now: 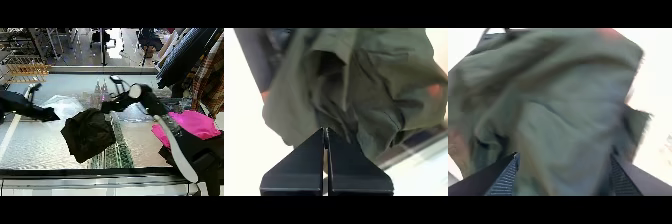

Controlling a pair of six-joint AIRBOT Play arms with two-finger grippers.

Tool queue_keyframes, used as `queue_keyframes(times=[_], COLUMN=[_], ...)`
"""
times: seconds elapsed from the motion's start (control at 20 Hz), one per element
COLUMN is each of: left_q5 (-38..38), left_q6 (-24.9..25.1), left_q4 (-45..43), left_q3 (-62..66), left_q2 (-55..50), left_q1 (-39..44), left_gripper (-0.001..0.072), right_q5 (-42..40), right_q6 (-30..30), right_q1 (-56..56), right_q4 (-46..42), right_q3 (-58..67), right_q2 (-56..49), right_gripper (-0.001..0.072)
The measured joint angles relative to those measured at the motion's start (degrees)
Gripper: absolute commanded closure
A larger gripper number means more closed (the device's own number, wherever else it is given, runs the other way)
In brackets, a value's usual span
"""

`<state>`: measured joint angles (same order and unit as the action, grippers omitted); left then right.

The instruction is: Fold the clothes and pants, and hang the long-sleeved shirts on hangers.

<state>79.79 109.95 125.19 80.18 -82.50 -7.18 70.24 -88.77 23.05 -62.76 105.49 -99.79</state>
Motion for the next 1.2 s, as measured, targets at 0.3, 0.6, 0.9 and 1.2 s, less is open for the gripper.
queue_keyframes(times=[0.3, 0.6, 0.9, 1.2], left_q5=[-1.44, -4.22, -4.61, -4.9], left_q6=[2.21, 2.14, 1.92, 1.92], left_q4=[-0.57, -2.6, -3.04, -3.1], left_q3=[0.0, 0.0, 0.02, 0.02], left_q2=[-10.82, -19.85, -21.79, -22.05], left_q1=[10.45, 11.02, 10.78, 10.78], left_gripper=[0.0695, 0.0695, 0.0695, 0.0694], right_q5=[2.01, 0.11, 2.32, 2.78], right_q6=[1.07, 10.73, 20.06, 20.7], right_q1=[-4.87, -5.55, -4.96, -1.53], right_q4=[9.77, 19.78, 32.28, 37.79], right_q3=[-8.2, -10.27, -10.58, -10.6], right_q2=[-3.17, -11.32, -17.0, -20.17], right_gripper=[0.0006, 0.0003, 0.0039, 0.069])
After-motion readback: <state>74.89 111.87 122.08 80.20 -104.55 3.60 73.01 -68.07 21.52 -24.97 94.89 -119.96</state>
